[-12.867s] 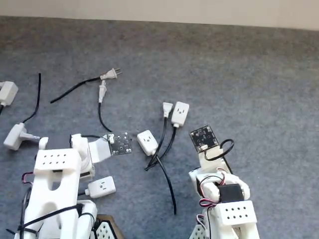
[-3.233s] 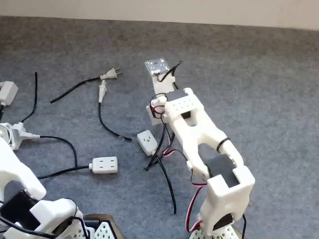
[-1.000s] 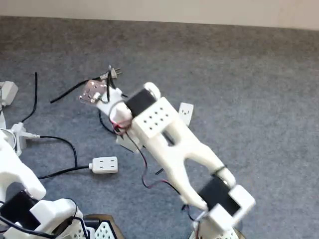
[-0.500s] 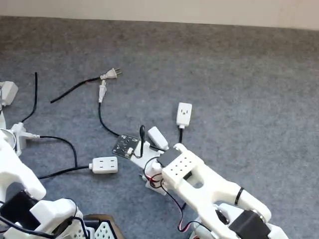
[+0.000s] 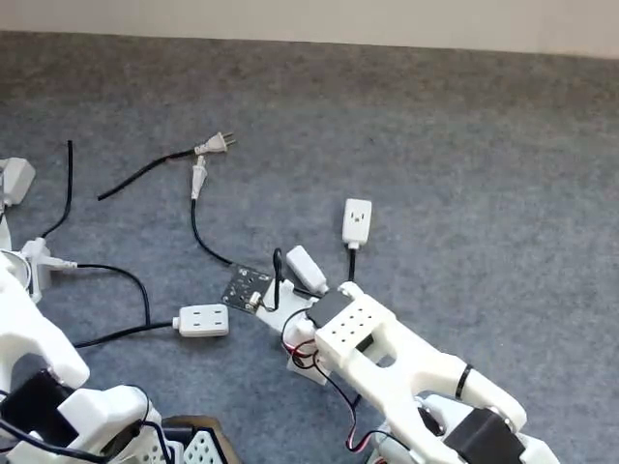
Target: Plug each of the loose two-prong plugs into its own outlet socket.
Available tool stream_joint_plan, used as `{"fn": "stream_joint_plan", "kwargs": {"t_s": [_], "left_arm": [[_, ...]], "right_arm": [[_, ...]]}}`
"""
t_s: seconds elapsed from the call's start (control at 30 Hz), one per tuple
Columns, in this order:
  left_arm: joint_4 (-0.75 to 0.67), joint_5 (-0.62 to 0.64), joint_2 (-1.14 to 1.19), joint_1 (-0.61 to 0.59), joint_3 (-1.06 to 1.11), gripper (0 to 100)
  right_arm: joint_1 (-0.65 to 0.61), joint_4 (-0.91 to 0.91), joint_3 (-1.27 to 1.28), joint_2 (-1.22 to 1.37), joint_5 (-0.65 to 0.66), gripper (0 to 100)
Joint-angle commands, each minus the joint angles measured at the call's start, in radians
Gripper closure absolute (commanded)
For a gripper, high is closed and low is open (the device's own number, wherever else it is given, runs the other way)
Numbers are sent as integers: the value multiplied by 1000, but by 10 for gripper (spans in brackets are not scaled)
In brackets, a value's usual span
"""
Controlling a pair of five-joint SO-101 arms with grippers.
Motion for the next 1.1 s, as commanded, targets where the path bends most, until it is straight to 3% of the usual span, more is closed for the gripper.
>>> {"fn": "stream_joint_plan", "kwargs": {"t_s": [0.0, 0.57, 0.8, 1.07], "left_arm": [[-11, -5, -7, -10, -2, 761], [-14, -5, -5, -10, -2, 761], [-11, -5, -5, -10, -2, 761], [-11, -5, -5, -10, -2, 761]], "right_arm": [[-8, -8, -8, -28, 5, 666], [-4, 16, -199, -27, 9, 667], [-2, -67, -113, -25, 64, 779], [65, -65, -166, 119, 101, 781]]}}
